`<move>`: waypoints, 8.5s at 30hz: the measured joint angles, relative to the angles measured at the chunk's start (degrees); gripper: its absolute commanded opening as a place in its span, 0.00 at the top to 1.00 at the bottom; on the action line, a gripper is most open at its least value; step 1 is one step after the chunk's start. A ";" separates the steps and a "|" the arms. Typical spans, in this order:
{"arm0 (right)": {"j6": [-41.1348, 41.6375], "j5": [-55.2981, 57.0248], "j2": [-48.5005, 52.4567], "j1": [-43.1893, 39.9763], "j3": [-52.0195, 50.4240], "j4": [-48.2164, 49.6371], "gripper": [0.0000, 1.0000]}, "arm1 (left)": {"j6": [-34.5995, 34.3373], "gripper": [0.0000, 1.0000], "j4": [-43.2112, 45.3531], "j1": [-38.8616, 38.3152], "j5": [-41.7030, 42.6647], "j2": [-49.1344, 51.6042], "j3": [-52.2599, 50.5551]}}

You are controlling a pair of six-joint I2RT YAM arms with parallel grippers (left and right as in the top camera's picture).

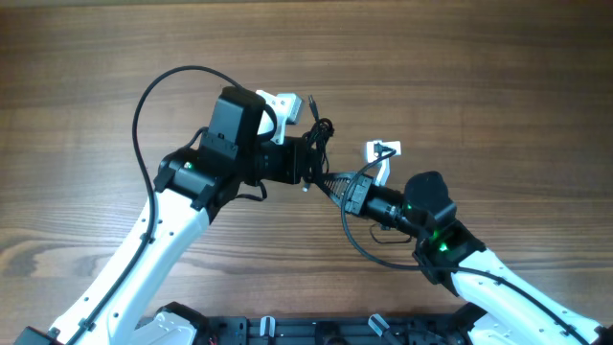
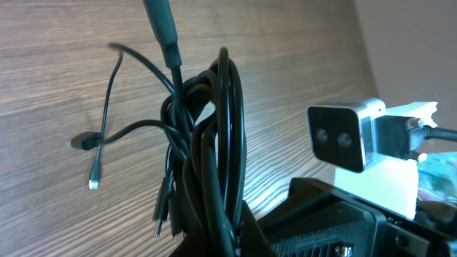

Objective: Untangle cables

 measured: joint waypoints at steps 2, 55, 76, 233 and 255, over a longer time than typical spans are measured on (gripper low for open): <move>0.02 0.07 0.11 0.02 0.00 -0.15 0.96 | 0.00 0.96 -1.42 -0.22 -1.49 0.00 0.00; -6.73 -0.68 -0.11 -8.20 0.63 -4.28 0.26 | -31.32 0.96 7.82 19.04 12.72 0.52 -0.31; 2.71 12.31 6.84 6.99 0.52 2.03 0.23 | -74.40 0.96 -7.37 13.94 5.57 0.52 -0.24; -17.42 -18.08 9.79 -10.05 1.22 9.25 0.95 | -16.17 0.96 -4.63 1.49 -19.06 0.22 0.11; -19.61 -15.56 9.84 -10.34 0.52 8.15 0.49 | 5.33 0.96 -2.93 11.21 -7.76 0.22 0.13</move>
